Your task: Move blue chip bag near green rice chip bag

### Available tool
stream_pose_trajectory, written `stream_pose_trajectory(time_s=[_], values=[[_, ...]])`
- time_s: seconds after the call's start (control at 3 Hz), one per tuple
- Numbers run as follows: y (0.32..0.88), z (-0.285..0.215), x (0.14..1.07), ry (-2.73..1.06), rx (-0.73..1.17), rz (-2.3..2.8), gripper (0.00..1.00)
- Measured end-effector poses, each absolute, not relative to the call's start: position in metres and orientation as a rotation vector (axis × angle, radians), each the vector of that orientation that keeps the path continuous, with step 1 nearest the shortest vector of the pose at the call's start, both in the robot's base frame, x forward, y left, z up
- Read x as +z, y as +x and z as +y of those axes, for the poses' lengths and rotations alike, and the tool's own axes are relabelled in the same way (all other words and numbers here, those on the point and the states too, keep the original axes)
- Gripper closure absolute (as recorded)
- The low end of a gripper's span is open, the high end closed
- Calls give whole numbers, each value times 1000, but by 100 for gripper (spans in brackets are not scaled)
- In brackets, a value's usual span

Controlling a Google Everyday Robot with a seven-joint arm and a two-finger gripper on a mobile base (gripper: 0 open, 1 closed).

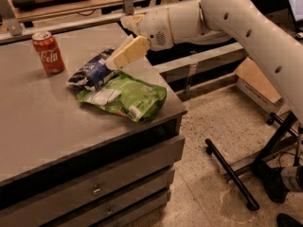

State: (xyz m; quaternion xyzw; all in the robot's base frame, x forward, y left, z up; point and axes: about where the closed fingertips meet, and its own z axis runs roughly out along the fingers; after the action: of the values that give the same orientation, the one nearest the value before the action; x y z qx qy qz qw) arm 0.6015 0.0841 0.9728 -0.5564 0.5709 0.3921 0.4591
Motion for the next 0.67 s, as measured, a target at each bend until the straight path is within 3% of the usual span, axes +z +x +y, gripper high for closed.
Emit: stream_pose_trajectory(time_s=[0.67], values=[[632,57,980,-1298,800,1398,0]])
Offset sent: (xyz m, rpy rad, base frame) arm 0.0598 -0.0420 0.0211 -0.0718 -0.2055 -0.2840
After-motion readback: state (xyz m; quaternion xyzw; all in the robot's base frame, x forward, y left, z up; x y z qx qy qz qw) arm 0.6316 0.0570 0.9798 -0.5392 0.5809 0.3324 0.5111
